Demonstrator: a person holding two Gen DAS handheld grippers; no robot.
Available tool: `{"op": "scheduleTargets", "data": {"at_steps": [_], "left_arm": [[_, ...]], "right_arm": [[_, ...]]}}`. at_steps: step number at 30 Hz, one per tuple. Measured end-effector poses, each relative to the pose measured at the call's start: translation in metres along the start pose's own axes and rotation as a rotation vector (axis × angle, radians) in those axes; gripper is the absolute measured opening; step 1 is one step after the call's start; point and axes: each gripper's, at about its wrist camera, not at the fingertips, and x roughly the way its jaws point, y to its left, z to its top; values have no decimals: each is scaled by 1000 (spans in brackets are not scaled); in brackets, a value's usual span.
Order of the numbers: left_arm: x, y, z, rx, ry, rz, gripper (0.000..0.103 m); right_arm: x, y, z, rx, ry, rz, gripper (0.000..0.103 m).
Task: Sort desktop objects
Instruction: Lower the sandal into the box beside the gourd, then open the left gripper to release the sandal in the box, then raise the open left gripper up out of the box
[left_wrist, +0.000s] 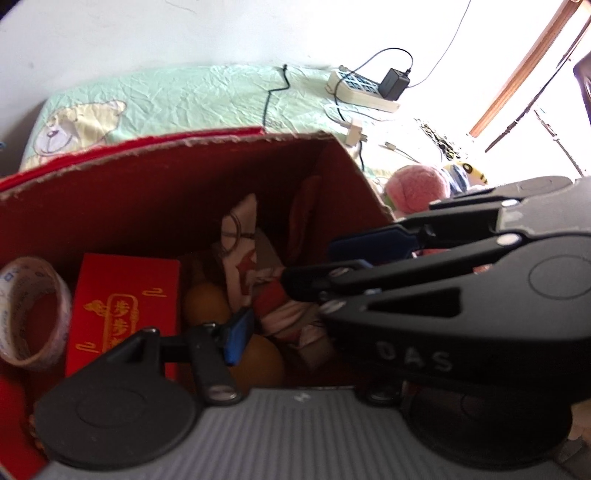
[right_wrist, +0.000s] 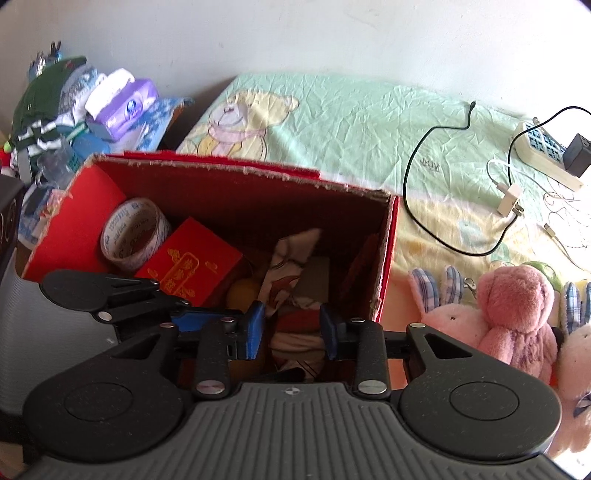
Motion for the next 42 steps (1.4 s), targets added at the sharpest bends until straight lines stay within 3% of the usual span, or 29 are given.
{"op": "scheduleTargets", "data": {"at_steps": [4, 13, 18, 24, 42], "left_arm": [[-9, 5, 1, 1, -30, 61, 62], [-24, 27, 2, -17, -104, 271, 67], [-24, 39, -1, -59, -105, 297, 67], [-17, 28, -1, -13, -107, 366, 68], [-15, 28, -2, -29, -112, 426, 72]], "right_arm": [[-3, -2, -2, 28, -71, 21, 35], [5, 2, -1, 63, -203, 38, 35], [11, 4, -4, 67, -250, 19, 37], [13, 6, -7, 73, -258, -9, 37], [13, 8, -11, 72, -284, -50, 34]]}}
